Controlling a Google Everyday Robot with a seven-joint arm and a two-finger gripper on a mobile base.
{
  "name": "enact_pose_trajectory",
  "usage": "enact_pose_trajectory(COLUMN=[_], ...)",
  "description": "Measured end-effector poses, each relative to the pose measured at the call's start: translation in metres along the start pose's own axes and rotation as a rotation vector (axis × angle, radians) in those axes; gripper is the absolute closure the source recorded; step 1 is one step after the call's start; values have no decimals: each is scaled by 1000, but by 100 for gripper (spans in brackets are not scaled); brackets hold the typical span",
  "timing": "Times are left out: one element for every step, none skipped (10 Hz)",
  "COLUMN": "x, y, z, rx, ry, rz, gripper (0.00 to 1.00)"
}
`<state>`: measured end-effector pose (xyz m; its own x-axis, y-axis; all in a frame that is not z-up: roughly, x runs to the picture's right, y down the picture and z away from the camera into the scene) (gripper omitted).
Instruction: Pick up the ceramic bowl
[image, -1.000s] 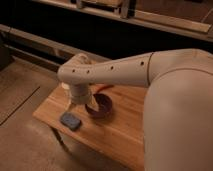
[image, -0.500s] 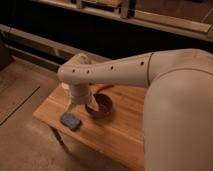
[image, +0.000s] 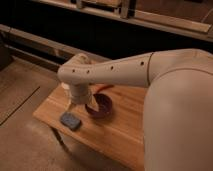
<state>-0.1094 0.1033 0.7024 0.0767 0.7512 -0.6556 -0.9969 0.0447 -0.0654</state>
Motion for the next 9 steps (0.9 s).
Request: enact_pose_trajectory(x=[0,0,0,0,-2,-9,-15,-19,-26], y=[0,0,0,0,0,-4,-10,-16,-21], z=[0,0,0,0,-1,-3,-5,-5,-6], rx=[0,0,0,0,-1,3,17,34,55], ry=[0,0,0,-1,-5,-20,-29,-30,-31], rz=[0,0,0,0,8,31,44,49,43], gripper=[20,20,20,20,20,20,20,20,20])
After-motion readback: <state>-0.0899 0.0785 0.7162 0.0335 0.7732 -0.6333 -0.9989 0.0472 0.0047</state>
